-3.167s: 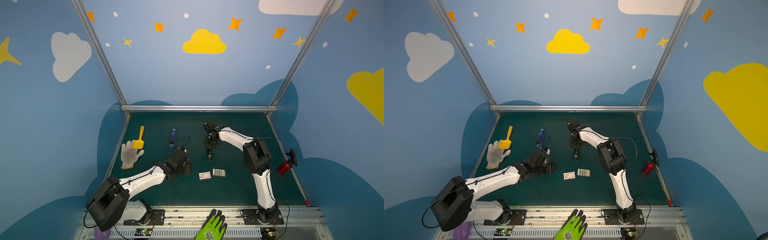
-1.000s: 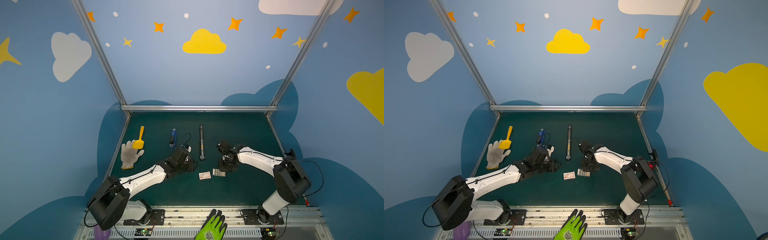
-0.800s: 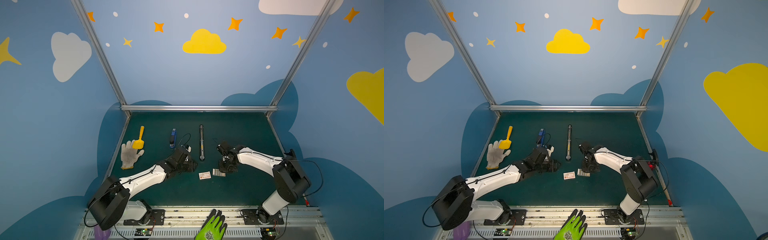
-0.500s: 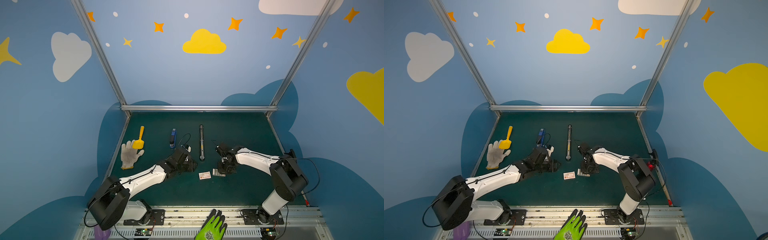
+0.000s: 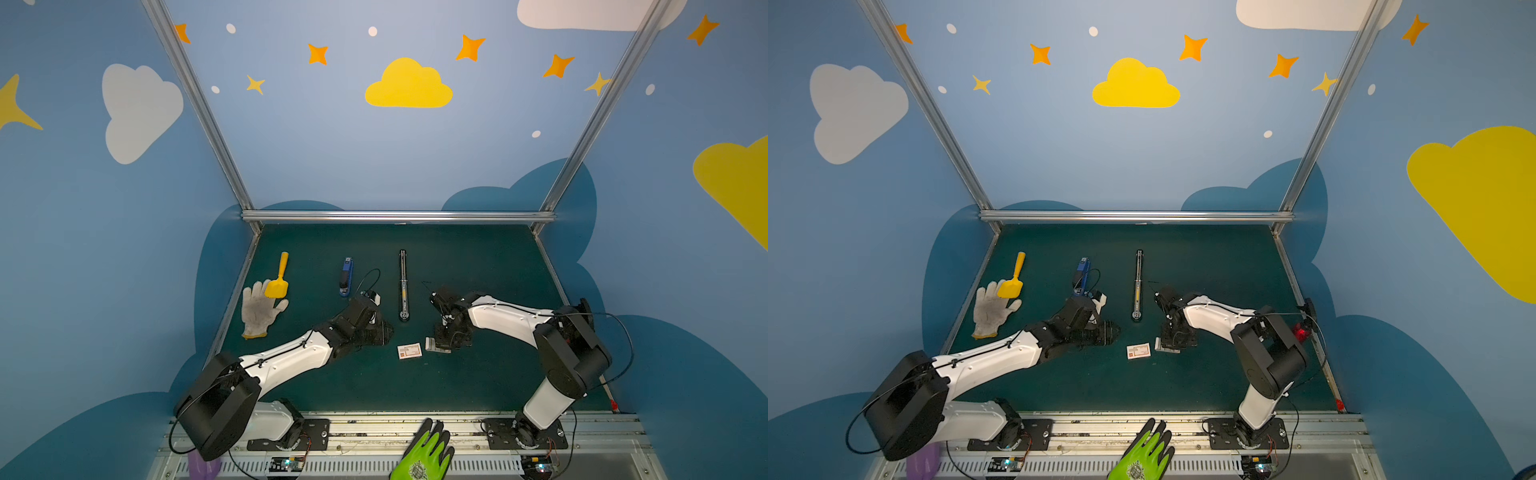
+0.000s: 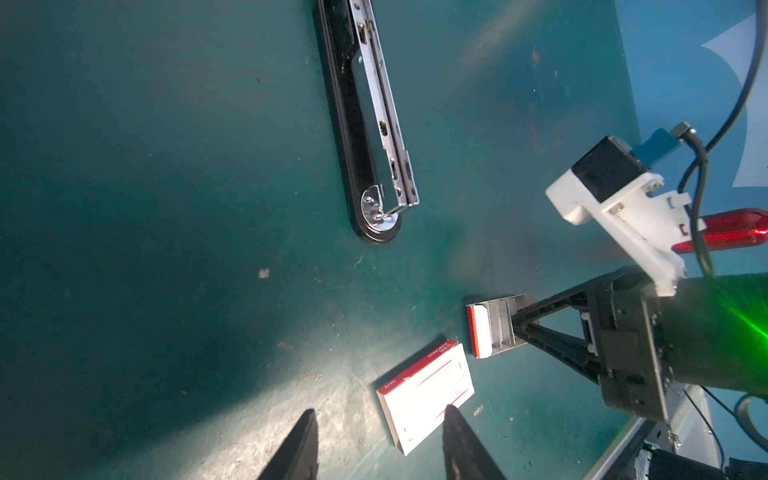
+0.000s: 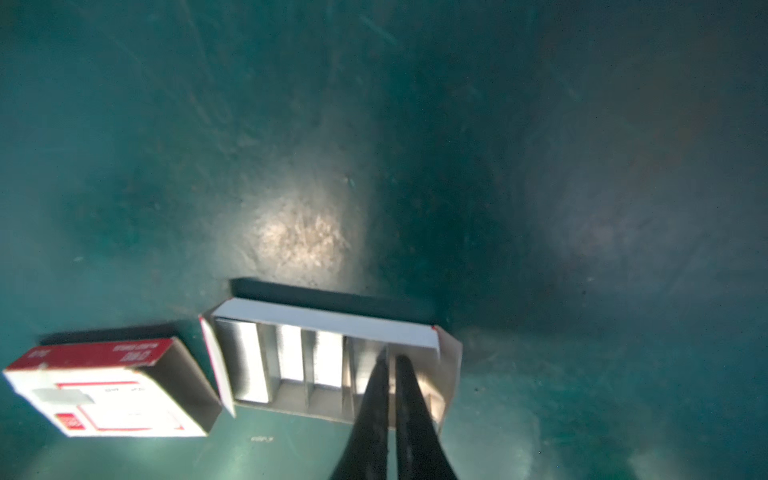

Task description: Load the staples into the stapler

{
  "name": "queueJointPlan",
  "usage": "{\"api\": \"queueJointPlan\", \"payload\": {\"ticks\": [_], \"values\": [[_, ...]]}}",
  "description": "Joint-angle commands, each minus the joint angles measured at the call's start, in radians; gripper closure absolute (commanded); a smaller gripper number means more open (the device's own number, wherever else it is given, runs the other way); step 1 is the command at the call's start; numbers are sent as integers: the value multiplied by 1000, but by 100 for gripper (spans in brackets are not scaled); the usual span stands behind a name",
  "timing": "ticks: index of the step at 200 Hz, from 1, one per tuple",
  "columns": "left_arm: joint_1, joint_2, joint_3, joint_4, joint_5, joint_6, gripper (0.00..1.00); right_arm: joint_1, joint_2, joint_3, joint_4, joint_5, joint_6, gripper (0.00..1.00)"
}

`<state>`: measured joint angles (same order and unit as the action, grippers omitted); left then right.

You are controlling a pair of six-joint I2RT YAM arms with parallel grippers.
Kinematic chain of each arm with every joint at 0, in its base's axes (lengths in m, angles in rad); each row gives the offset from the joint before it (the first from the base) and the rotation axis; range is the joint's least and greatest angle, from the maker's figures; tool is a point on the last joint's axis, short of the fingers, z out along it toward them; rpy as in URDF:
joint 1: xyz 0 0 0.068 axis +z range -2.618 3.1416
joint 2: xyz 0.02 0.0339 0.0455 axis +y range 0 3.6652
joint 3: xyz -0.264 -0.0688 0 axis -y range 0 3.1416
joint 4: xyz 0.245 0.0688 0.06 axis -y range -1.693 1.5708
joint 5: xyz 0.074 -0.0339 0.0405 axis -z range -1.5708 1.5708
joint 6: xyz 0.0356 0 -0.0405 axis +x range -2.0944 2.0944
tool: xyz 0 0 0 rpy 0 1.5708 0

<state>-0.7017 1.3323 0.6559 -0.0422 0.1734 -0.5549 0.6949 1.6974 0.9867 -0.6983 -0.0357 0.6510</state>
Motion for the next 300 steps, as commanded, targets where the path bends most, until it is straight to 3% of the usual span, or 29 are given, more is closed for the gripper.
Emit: {"api": "queueJointPlan", "payload": {"ticks": [1, 56, 99, 111, 139, 163, 189, 227, 246, 300], "values": [[-3, -18, -10, 4, -13, 1, 51, 4, -4, -4, -22, -1, 6, 96], [-1, -41, 7, -2, -19, 7, 51, -1, -103, 25, -80, 26, 1, 100], [13, -88, 39, -5, -21, -27, 51, -22, -204, 39, -94, -23, -29, 100], [41, -110, 42, 19, 30, -40, 46, -32, -246, 40, -63, -83, -67, 100], [164, -138, 40, 163, 332, -124, 46, -71, -361, 28, 99, -341, -171, 100], [265, -139, 6, 437, 565, -278, 47, -112, -423, 14, 252, -598, -206, 100], [293, -114, -6, 713, 730, -427, 48, -153, -443, -8, 432, -865, -169, 100], [287, -86, -19, 980, 804, -576, 47, -161, -426, -16, 624, -1091, -88, 100], [268, -73, -3, 1028, 830, -611, 47, -163, -411, -25, 734, -1161, -20, 100], [211, -71, 24, 1020, 851, -600, 52, -159, -390, -29, 787, -1193, 22, 100]]}}
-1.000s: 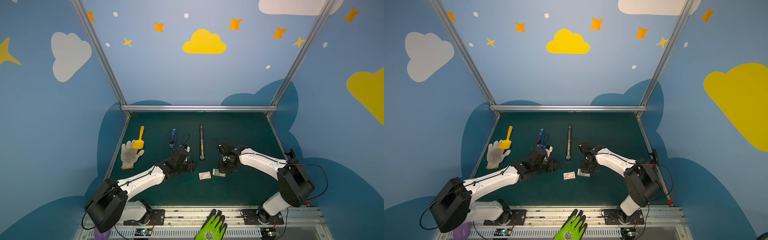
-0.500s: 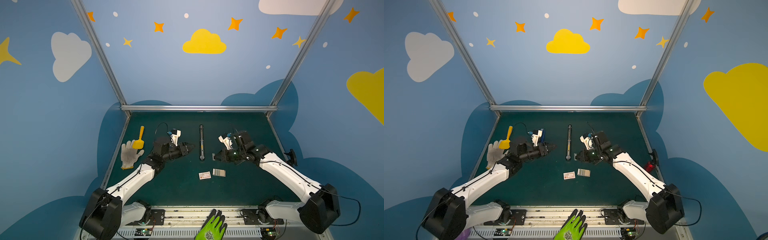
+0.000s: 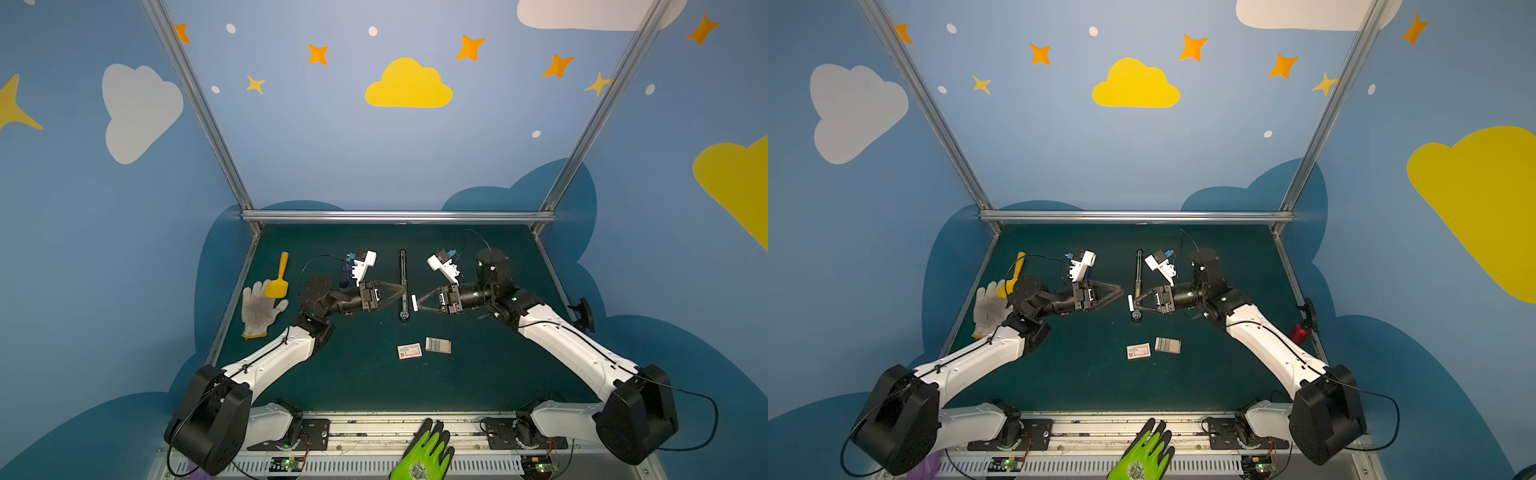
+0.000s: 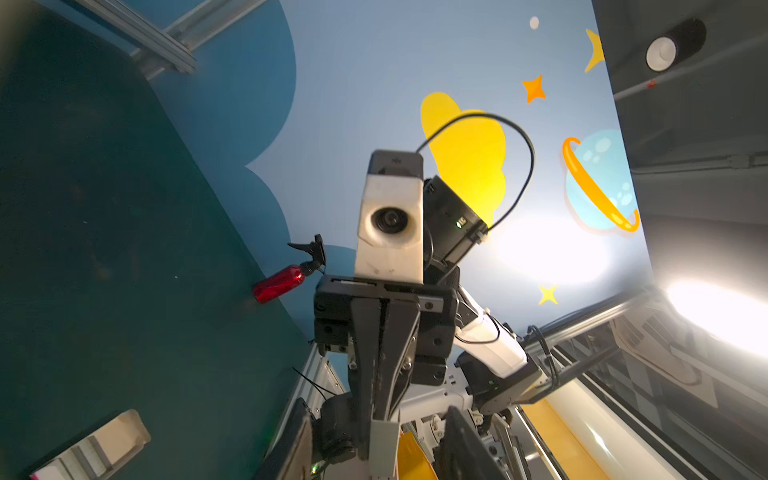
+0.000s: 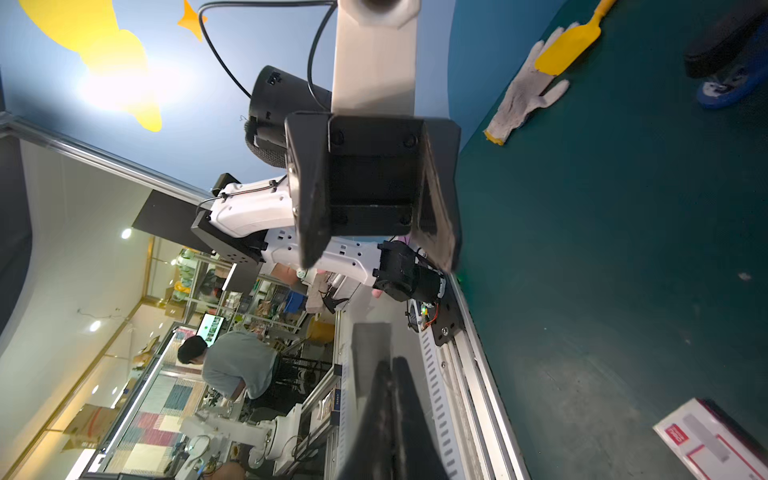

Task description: Load the staples into the stapler

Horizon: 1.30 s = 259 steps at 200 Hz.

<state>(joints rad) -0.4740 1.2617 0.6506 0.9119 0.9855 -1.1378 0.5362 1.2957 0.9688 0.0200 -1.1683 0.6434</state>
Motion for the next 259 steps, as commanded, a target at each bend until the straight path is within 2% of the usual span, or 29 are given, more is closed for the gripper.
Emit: {"api": "queueJointPlan", "payload": {"ticks": [1, 95, 155, 195, 207, 236, 259], "values": [[-17, 0, 30, 66, 39, -17, 53, -1, 12, -12, 68, -61, 29, 100], [-69, 7, 55, -16, 34, 44, 66, 2, 19, -31, 113, -71, 57, 100], [-78, 17, 65, -54, 26, 69, 82, 1, 20, -38, 119, -72, 59, 100], [-80, 14, 67, -64, 22, 77, 88, -1, 19, -44, 117, -66, 62, 100], [-80, 10, 69, -87, 17, 90, 89, -3, 17, -45, 119, -59, 63, 97], [-78, -18, 76, -184, -13, 148, 90, -20, 3, -56, 103, -30, 60, 74], [-72, -44, 96, -335, -47, 229, 91, -53, -17, -76, 85, -12, 52, 66]]}}
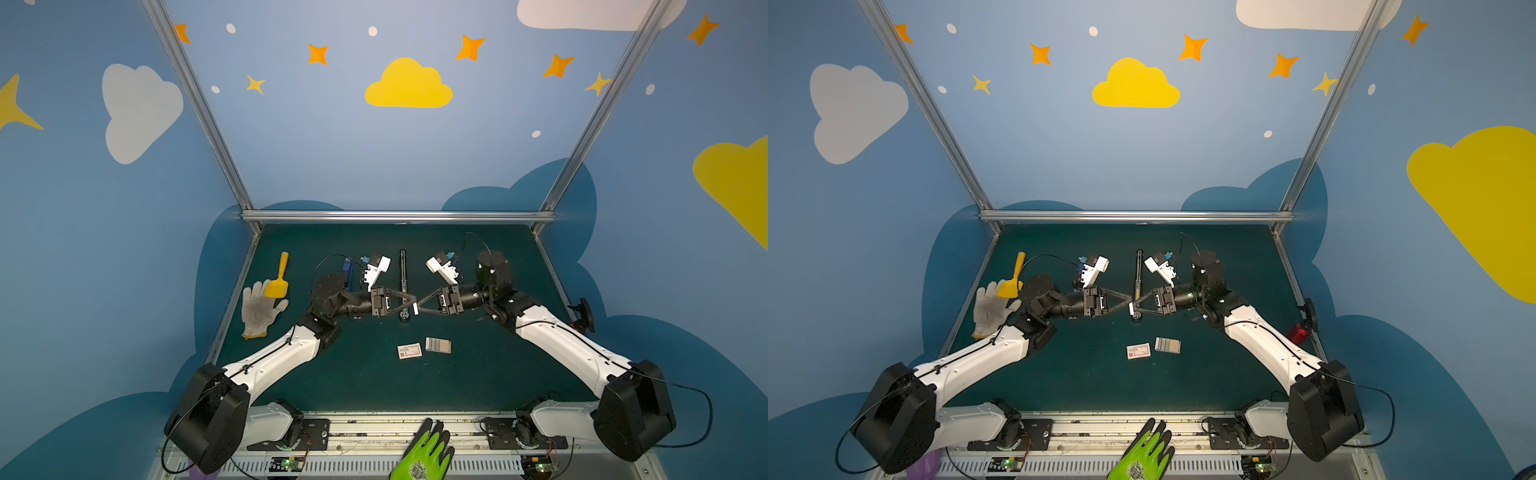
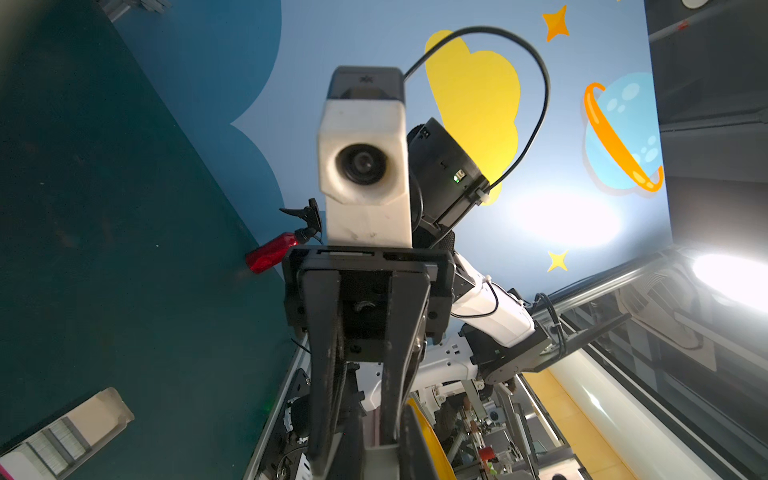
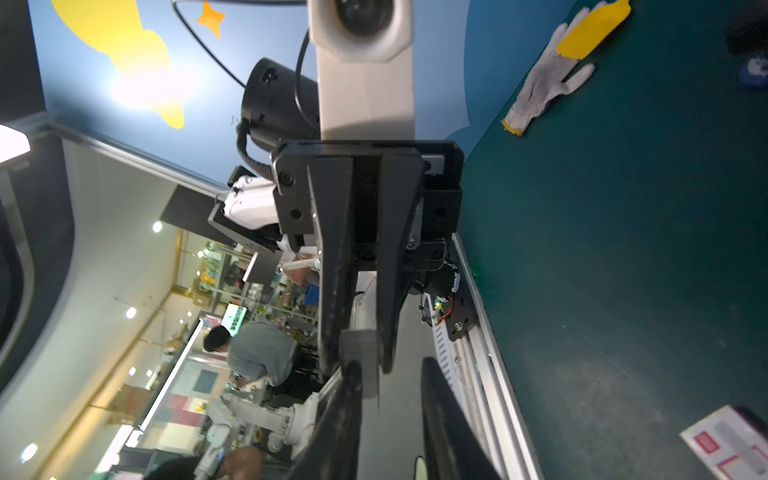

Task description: Load the staples into the stapler

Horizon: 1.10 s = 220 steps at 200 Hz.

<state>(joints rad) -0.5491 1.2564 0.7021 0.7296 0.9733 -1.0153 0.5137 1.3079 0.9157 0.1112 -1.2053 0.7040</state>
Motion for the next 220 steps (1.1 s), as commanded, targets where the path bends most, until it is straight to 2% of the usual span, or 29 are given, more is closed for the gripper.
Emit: {"api": "queueJointPlan", "payload": {"ticks": [1, 23, 49, 85, 128, 152, 179, 220], "values": [[4, -39, 45, -159, -37, 110, 91, -31, -30, -24, -8, 26, -10, 66], [23, -57, 73, -337, -93, 191, 91, -67, -57, -27, -123, 86, -74, 64], [56, -61, 131, -603, -196, 327, 90, -90, -74, 7, -387, 305, -212, 63], [90, 0, 206, -833, -350, 482, 89, -81, -50, -10, -453, 579, -270, 63], [120, 199, 351, -985, -539, 540, 88, -32, -9, 15, -481, 852, -294, 61], [126, 343, 470, -1023, -553, 554, 90, -3, 15, 26, -456, 924, -317, 58], [114, 501, 641, -1116, -626, 548, 90, 43, 22, 24, -414, 1008, -339, 53], [74, 725, 928, -1301, -749, 580, 90, 62, 38, 12, -342, 1041, -331, 52]]}}
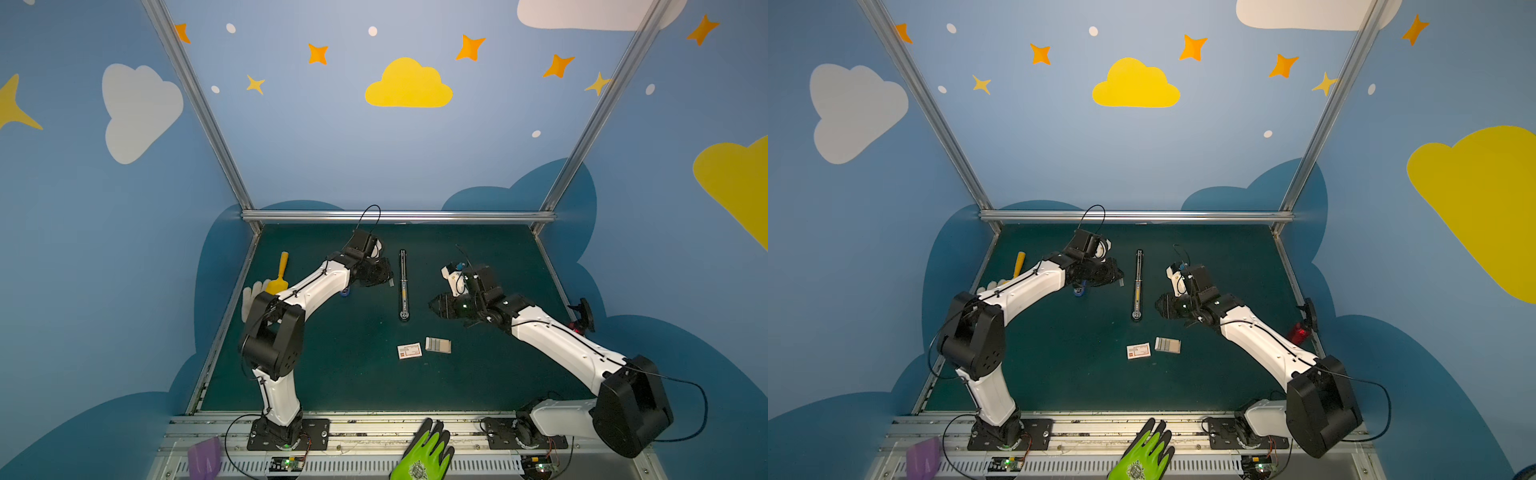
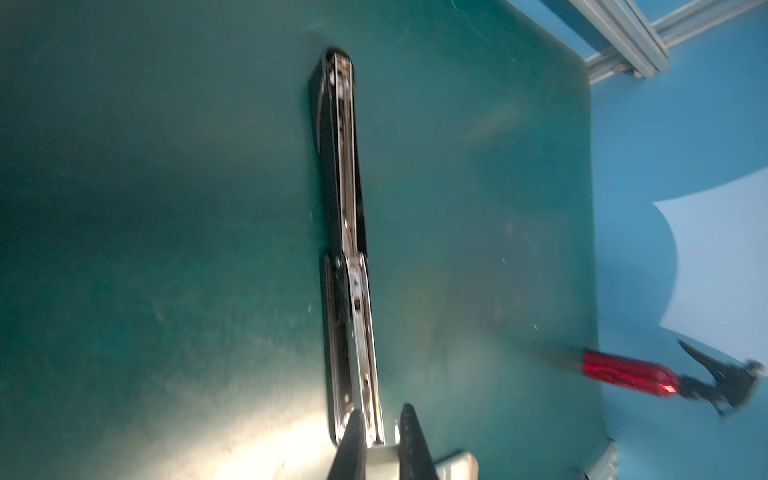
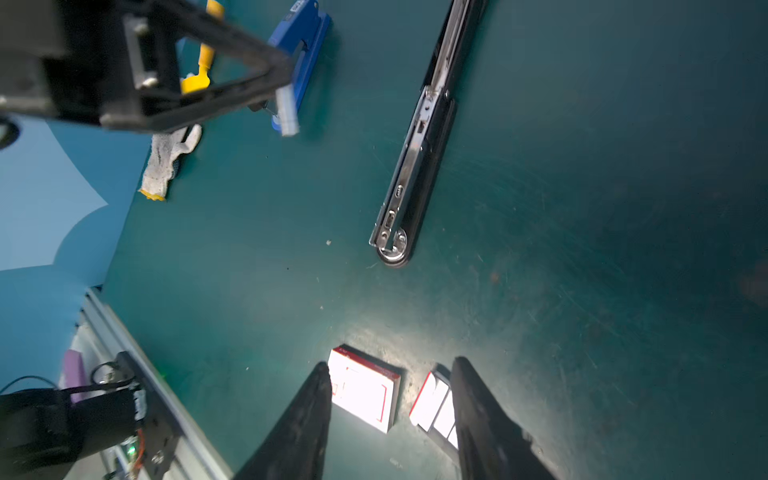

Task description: Load the staples into the stapler

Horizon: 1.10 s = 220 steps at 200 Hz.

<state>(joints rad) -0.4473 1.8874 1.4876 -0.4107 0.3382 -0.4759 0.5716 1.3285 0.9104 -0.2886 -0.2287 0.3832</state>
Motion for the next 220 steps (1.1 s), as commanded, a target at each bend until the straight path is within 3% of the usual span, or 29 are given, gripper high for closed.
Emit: {"api": "queueJointPlan", "payload": {"ticks": [1, 76, 175, 220], "values": [[-30, 100, 151, -166, -115, 41, 90, 4, 18, 18, 59, 65, -9, 52], [-112, 415, 605, -459, -268, 82, 90, 6, 56, 13, 86, 81, 15, 51], [-149, 527, 734, -520, -435, 76, 90, 3, 18, -19, 81, 83, 12, 52], [-149, 564, 784, -522, -430, 51, 90, 0, 8, -25, 72, 87, 10, 51]]}}
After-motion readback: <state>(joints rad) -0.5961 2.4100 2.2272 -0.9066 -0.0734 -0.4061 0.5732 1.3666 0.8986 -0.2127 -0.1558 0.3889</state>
